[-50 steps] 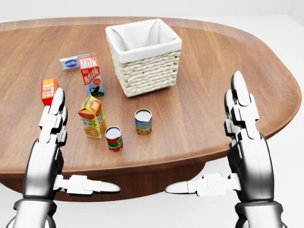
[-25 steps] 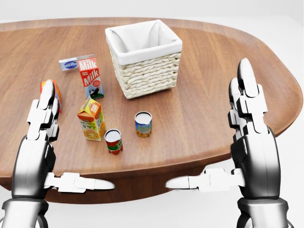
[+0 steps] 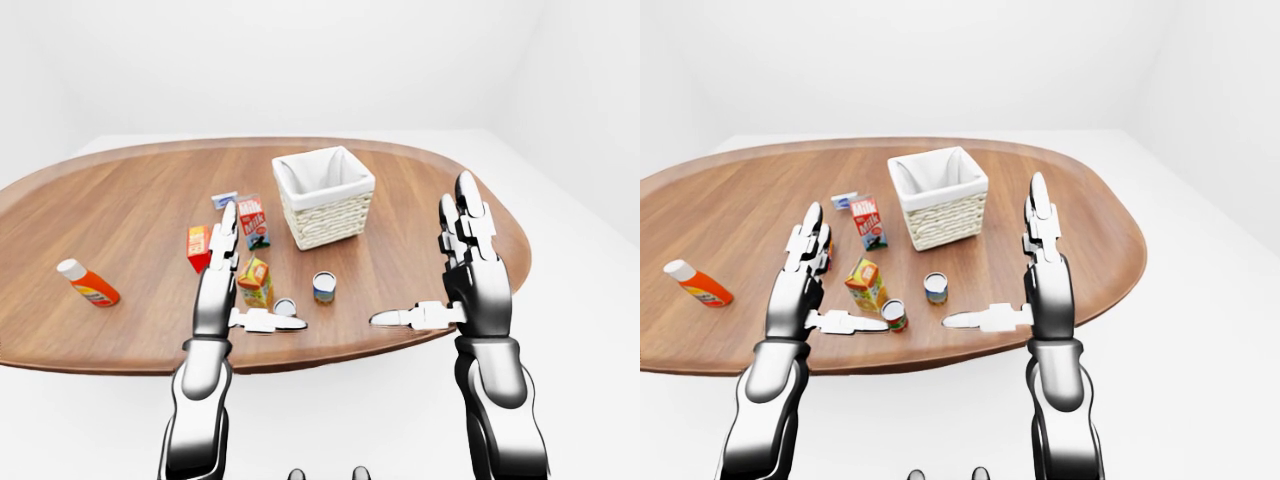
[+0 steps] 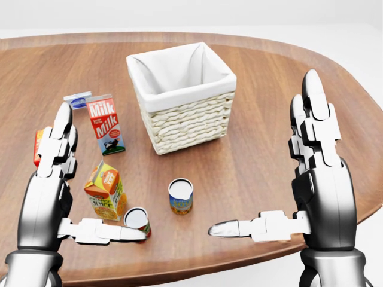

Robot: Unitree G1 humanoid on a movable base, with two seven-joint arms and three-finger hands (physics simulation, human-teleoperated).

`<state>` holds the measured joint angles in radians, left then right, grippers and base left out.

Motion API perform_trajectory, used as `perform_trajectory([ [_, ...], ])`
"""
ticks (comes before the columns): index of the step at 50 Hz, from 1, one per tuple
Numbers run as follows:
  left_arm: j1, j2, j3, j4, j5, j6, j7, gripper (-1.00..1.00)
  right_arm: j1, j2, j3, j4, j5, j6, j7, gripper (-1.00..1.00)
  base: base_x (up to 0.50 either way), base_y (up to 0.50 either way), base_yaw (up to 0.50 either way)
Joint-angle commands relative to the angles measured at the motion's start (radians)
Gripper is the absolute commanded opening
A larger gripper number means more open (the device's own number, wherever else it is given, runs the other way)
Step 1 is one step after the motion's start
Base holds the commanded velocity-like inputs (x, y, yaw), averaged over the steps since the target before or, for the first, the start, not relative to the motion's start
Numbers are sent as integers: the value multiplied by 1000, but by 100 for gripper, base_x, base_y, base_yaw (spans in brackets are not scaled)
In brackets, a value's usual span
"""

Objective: Pick up the orange juice, and put it in the basket.

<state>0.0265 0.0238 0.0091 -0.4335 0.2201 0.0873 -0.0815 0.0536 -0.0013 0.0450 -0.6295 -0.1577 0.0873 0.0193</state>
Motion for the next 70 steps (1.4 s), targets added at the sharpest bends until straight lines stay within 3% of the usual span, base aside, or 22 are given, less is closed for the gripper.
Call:
perform_trajectory([
  [1,4,-1,-5,6,0,0,0,100,1,0,3,-3,0,0,1,100,46,0,0],
  [58,3,-2,-9,2,3,0,1,100,10,0,10,15,0,0,-1,100,41,1,0],
  [67,-19,22,-12,4,100,0,-21,100,16,0,5,15,4,0,2,100,3,0,0],
  [70,-26,33,-10,-7,126,-18,-65,100,14,-1,-1,15,8,0,3,100,0,0,0],
])
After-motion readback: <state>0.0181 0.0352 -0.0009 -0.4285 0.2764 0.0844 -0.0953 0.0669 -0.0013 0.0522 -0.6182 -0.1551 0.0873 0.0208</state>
